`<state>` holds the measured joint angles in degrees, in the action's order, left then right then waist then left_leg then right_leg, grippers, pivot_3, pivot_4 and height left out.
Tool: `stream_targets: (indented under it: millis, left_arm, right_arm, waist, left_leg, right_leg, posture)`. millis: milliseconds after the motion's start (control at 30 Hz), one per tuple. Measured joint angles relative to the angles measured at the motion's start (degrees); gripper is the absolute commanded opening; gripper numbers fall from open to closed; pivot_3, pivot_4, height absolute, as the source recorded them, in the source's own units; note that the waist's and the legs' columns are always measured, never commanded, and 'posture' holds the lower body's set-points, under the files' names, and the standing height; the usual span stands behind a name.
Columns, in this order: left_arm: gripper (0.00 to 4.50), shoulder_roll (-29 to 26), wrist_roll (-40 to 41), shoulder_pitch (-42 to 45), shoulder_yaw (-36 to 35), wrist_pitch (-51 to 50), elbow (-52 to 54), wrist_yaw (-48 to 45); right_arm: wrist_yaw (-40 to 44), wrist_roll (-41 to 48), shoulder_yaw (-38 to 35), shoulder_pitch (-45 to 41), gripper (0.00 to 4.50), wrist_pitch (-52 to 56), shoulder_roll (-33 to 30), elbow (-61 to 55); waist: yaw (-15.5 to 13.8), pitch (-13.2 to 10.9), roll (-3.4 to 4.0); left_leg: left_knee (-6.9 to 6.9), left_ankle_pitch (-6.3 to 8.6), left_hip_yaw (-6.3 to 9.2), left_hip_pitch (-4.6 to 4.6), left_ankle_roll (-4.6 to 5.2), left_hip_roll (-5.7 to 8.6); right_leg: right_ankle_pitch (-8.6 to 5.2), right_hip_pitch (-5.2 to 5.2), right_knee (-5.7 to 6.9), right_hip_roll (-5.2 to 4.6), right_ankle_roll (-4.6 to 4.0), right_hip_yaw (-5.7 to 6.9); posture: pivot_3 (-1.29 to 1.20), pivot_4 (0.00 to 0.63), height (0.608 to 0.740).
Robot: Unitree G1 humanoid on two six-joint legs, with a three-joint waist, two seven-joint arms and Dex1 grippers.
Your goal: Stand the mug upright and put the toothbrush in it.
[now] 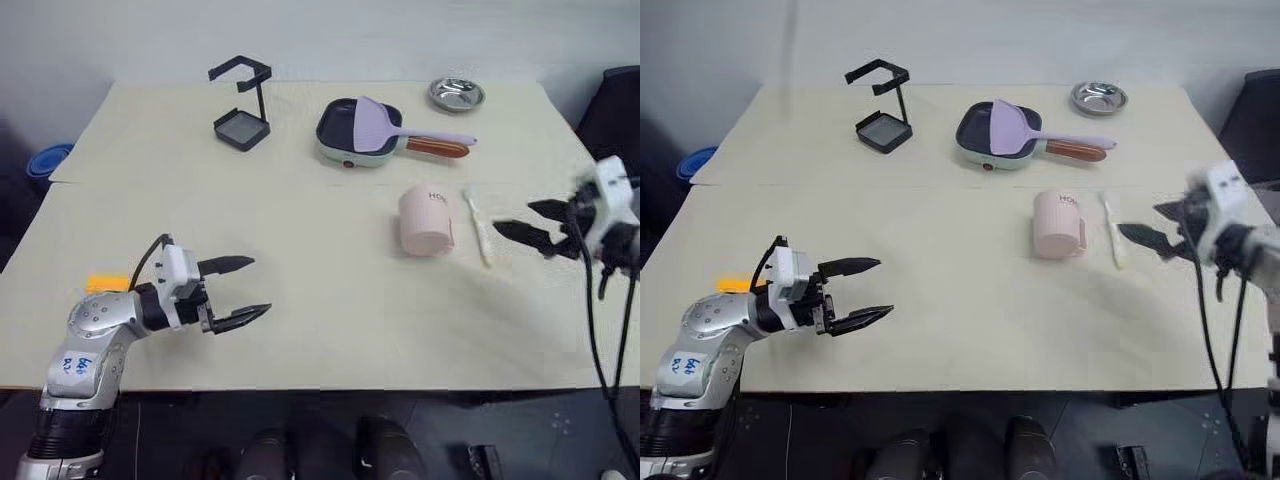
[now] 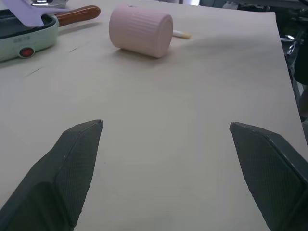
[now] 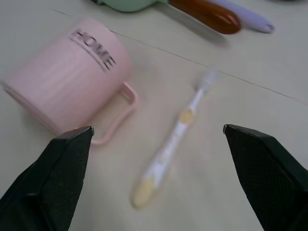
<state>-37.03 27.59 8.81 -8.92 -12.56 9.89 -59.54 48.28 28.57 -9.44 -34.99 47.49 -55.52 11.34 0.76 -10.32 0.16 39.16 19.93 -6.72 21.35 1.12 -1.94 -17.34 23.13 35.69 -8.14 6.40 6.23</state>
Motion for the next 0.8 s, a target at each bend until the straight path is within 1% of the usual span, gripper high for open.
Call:
stream_targets:
  millis: [33,100,167,233,300,500,667,800]
  left_arm:
    - [4.49,0.06,-0.07,-0.28,-0.06,0.10,-0.07,0.15]
    - [4.50,0.45,-0.12,-0.37,-0.05,0.21,0.07,0.72]
    - [4.50,1.11,0.05,-0.61,-0.17,0.17,0.41,1.48]
    - [4.50,1.72,0.26,-1.02,-0.25,0.09,0.87,2.56]
    - [4.50,1.80,0.27,-1.75,-0.30,0.07,1.11,3.08]
    - [4.50,2.02,0.28,-2.89,-0.67,0.08,2.65,4.40]
    - [4.50,2.09,0.29,-3.18,-0.89,0.09,2.99,5.01]
    - [4.50,2.16,0.28,-3.16,-0.87,0.11,3.00,5.15]
  right_arm:
    - [-0.56,-0.36,2.58,-3.65,4.50,4.88,0.56,1.55]
    - [-1.61,-2.24,7.30,-9.87,4.12,10.09,2.47,5.49]
    - [-1.92,-4.90,10.51,-13.34,3.60,10.06,3.59,9.07]
    - [-1.52,-8.42,14.06,-16.42,2.89,8.56,4.12,13.78]
    - [-1.11,-10.43,15.79,-18.29,2.24,7.55,5.11,17.61]
    - [0.06,-13.11,15.99,-25.03,2.24,7.70,8.54,26.26]
    - [1.51,-14.79,16.18,-28.13,2.24,8.98,10.22,30.37]
    - [2.32,-17.73,18.37,-30.15,2.24,8.66,12.59,35.62]
  waist:
    - [-0.42,0.00,0.00]
    - [-0.73,0.00,0.00]
    - [-0.81,0.00,-0.01]
    - [-0.73,0.00,0.00]
    - [-0.53,0.00,-0.01]
    - [-0.03,-0.01,0.00]
    - [0.39,0.00,0.00]
    - [0.84,0.00,0.00]
  left_leg:
    - [0.02,0.01,-0.11,0.10,0.08,0.12]
    - [0.08,-0.04,-0.23,0.34,0.29,0.29]
    - [0.11,-0.08,-0.22,0.45,0.41,0.40]
    - [0.12,-0.11,-0.21,0.58,0.50,0.48]
    - [0.13,-0.12,-0.22,0.64,0.51,0.49]
    - [0.13,-0.17,-0.21,0.75,0.44,0.39]
    - [0.14,-0.17,-0.21,0.76,0.45,0.40]
    - [0.14,-0.17,-0.20,0.76,0.44,0.39]
  right_leg:
    - [0.01,0.18,0.08,0.06,0.02,0.06]
    - [0.13,0.35,0.03,-0.05,0.24,0.02]
    - [0.21,0.35,-0.09,-0.13,0.39,0.03]
    - [0.28,0.39,-0.16,-0.20,0.51,0.06]
    - [0.29,0.46,-0.15,-0.20,0.53,0.06]
    - [0.29,0.58,-0.10,-0.07,0.53,0.10]
    - [0.29,0.57,-0.09,-0.07,0.53,0.11]
    - [0.29,0.57,-0.08,-0.06,0.53,0.13]
  posture:
    - [0.00,0.150,0.740]
    - [0.00,0.150,0.740]
    - [0.00,0.150,0.740]
    - [0.00,0.150,0.740]
    - [0.00,0.150,0.740]
    - [0.00,0.150,0.740]
    - [0.00,0.150,0.740]
    - [0.00,0.150,0.740]
